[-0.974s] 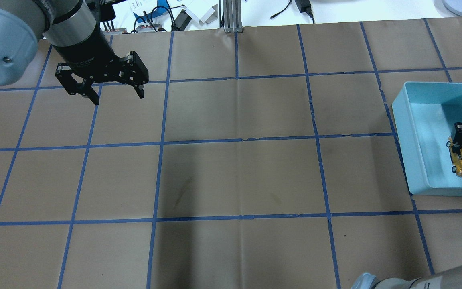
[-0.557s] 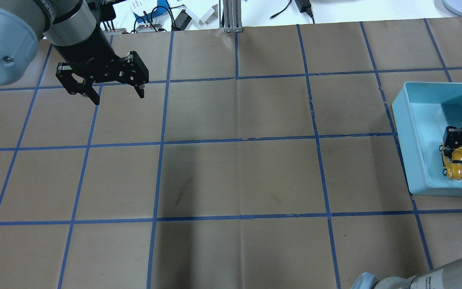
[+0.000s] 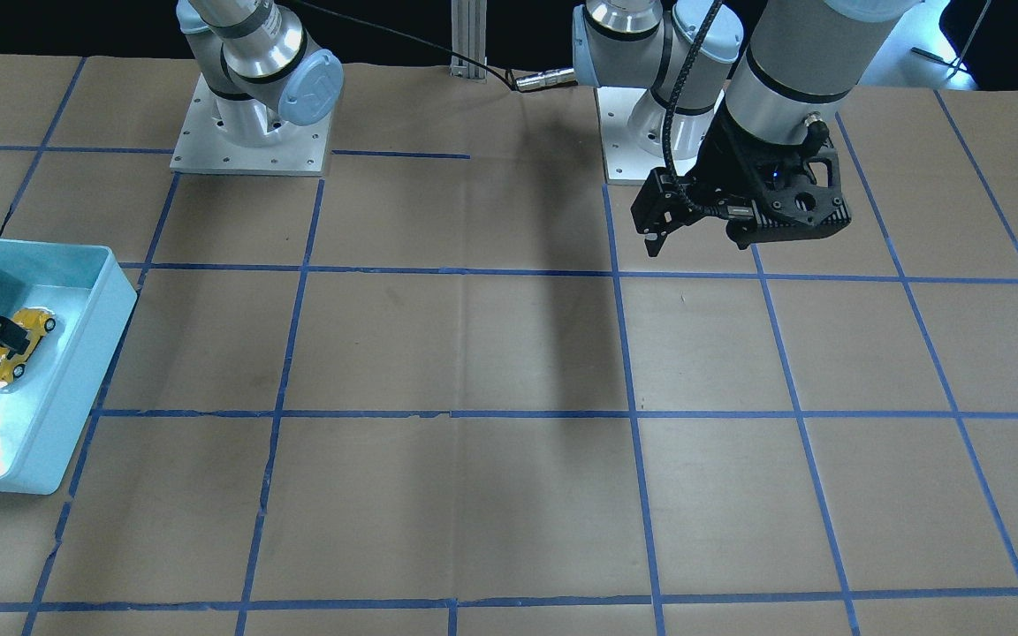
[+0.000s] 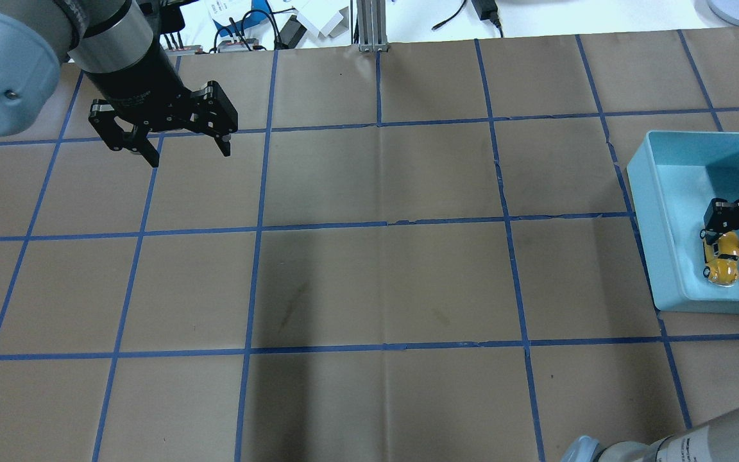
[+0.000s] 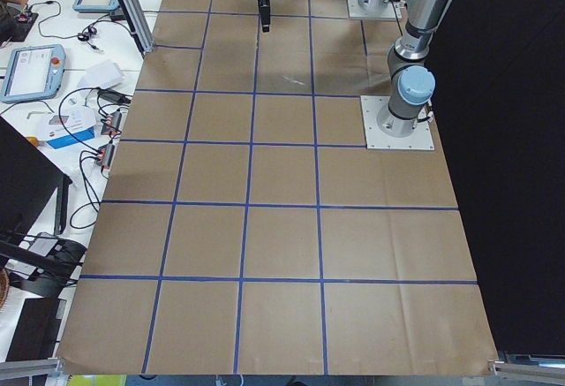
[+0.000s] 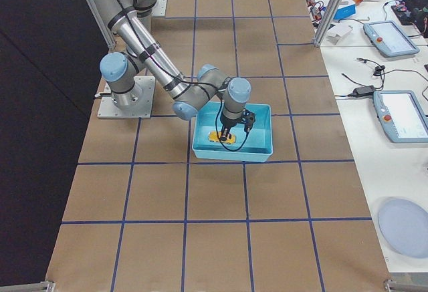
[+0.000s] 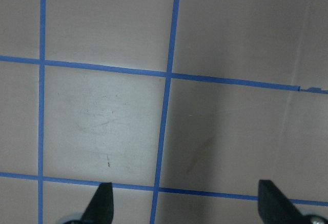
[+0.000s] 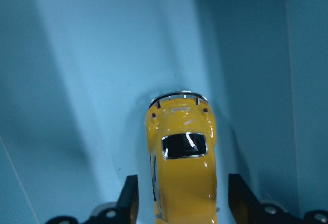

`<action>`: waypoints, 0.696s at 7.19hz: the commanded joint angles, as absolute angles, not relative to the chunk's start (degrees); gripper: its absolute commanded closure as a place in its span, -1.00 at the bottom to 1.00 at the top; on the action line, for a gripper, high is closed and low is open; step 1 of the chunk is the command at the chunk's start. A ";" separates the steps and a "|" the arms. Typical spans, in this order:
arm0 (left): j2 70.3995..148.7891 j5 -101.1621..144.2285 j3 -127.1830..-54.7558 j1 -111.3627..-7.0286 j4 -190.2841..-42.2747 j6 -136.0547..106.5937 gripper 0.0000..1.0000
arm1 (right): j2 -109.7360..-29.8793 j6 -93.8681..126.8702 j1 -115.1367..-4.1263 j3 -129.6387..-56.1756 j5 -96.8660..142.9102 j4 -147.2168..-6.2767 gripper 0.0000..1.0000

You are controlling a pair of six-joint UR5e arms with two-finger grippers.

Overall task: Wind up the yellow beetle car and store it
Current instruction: 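Lower the car into the bin and open the right gripper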

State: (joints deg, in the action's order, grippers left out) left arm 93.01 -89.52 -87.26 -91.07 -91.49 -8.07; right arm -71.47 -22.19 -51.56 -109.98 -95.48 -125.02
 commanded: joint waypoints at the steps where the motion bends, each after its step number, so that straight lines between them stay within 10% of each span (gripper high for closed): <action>1: 92.90 -89.65 -87.36 -91.23 -91.49 -8.00 -1.00 | -75.99 -23.46 -53.25 -108.03 -95.54 -124.64 -1.00; 5: 92.81 -89.82 -87.36 -91.14 -91.49 -8.00 -1.00 | -85.95 -22.85 -66.75 -93.22 -93.44 -102.91 -1.00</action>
